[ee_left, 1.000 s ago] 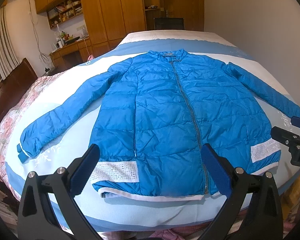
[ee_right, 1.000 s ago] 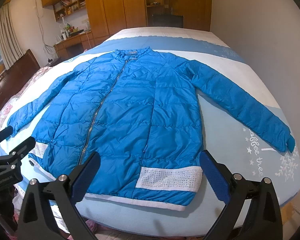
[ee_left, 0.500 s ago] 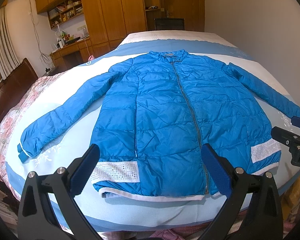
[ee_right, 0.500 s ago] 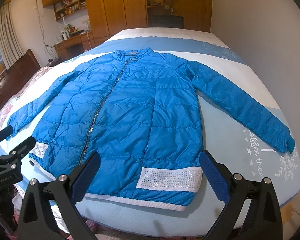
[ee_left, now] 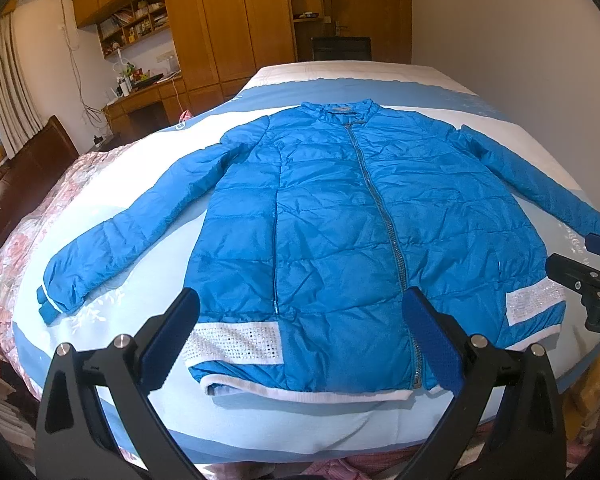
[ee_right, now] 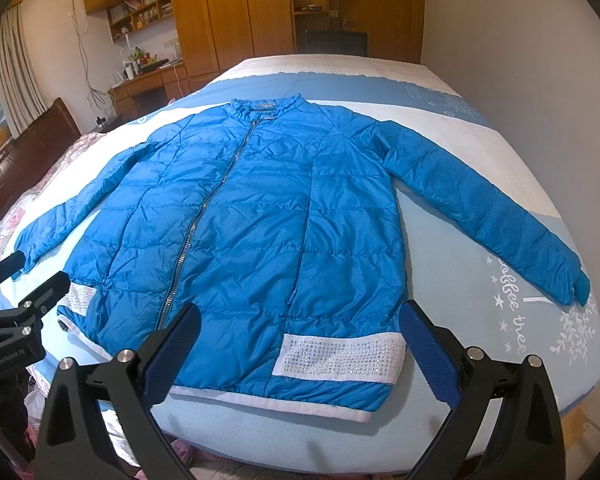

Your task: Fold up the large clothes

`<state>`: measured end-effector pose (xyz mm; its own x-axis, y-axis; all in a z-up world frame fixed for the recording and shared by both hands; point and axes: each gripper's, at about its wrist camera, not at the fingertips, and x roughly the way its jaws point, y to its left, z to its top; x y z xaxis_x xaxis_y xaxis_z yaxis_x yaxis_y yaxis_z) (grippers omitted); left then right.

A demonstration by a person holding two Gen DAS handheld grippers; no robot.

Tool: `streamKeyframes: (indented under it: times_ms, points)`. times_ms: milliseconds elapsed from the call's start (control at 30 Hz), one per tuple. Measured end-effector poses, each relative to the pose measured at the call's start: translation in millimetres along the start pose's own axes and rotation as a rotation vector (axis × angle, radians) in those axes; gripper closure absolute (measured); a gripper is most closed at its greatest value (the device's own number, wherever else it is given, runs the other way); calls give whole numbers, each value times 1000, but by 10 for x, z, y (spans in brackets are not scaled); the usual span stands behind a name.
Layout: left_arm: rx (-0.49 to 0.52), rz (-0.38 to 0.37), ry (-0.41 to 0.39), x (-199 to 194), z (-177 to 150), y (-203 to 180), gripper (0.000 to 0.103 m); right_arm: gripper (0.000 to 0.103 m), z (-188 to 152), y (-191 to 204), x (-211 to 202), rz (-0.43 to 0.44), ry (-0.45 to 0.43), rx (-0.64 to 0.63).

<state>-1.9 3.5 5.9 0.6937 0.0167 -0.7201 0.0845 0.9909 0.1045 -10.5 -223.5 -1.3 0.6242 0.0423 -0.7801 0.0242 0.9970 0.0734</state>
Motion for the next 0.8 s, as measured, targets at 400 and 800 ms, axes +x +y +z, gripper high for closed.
streamKeyframes:
  times_ms: [400, 800]
  points:
    - [0, 0, 0, -1, -2, 2, 3, 4, -1, 3, -3, -1, -1, -1]
    - [0, 1, 0, -1, -2, 1, 3, 4, -9, 8, 0, -2, -2, 0]
